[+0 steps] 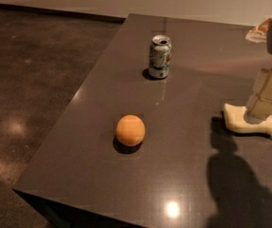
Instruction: Knock 7up can over
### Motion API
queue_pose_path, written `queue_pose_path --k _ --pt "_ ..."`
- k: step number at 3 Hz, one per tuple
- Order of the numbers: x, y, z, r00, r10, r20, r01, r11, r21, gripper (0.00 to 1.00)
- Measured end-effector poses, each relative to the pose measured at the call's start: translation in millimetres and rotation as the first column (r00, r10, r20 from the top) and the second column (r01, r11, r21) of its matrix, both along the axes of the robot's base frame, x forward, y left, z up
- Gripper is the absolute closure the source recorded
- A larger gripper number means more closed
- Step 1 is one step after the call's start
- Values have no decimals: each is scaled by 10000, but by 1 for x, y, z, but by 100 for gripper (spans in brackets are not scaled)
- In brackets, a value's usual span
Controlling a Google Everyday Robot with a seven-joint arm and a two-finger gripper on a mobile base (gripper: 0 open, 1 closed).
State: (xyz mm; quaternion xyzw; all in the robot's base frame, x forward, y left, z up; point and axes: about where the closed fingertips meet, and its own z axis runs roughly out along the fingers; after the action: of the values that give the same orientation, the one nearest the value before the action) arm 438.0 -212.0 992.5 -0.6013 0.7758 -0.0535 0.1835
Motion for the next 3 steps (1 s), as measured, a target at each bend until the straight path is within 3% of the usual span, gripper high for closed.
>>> queue_pose_path --k 1,2,3 --pt "0 0 0 10000 0 2 0 10000 0 0" --pt "13 11 -1 10000 -9 63 6 9987 501 0" --pt "43 39 -8 9995 -226 233 197 9928 1185 0"
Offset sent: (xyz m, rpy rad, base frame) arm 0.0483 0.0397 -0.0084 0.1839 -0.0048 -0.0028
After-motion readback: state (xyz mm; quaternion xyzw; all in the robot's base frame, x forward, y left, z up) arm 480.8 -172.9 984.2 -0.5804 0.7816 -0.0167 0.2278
